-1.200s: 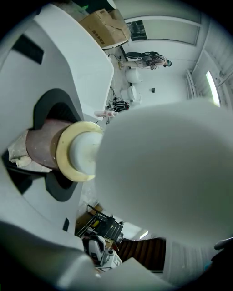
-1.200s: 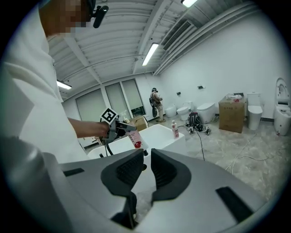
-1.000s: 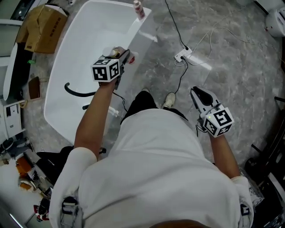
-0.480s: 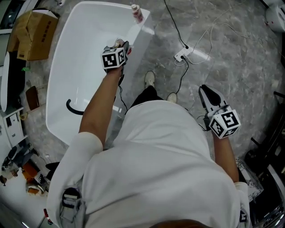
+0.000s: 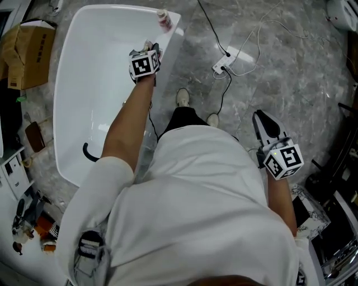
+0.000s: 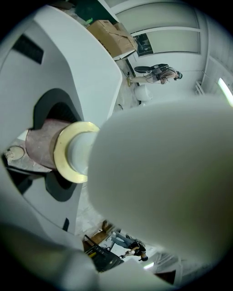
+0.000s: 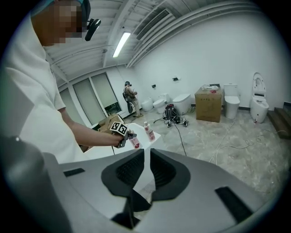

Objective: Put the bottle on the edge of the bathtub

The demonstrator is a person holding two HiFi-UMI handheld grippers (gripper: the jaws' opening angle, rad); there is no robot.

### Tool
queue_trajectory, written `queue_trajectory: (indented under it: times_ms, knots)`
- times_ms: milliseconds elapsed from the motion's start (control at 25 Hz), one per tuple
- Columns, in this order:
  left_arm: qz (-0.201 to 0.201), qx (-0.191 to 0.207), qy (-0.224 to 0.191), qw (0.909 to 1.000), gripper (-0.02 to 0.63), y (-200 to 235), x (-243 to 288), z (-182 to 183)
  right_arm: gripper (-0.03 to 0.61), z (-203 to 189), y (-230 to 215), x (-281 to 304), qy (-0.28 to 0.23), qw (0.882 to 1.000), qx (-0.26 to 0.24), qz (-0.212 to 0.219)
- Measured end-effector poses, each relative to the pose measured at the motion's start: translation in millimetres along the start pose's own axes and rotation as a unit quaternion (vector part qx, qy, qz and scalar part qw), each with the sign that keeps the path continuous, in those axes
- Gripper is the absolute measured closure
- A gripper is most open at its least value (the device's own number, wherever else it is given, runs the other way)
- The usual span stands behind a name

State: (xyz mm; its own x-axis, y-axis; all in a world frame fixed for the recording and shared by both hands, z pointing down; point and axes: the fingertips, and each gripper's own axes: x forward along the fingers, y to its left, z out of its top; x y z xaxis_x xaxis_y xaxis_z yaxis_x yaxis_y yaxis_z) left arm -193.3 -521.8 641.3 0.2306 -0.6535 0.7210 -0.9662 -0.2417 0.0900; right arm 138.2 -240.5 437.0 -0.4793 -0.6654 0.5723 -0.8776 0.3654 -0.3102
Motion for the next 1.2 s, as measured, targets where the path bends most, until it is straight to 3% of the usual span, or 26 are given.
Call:
queue_trajectory:
  times_ms: [560, 920, 1200]
  knots:
    - [0.019, 0.018, 0.012, 0.9996, 0.377, 2, 49, 2, 0.528, -14, -5, -15, 0.009, 0.997, 0.045, -0.060]
    - [0.029, 0.013, 0.001, 0.9995, 0.373, 1, 53, -3, 0.528, -30, 0, -26, 0.007, 0.996, 0.058, -0.074]
    - [0.037, 0.033, -0.006, 0.9988, 0.356, -2, 50, -2, 0.526, -35, 1, -36, 0.000, 0.995, 0.057, -0.077]
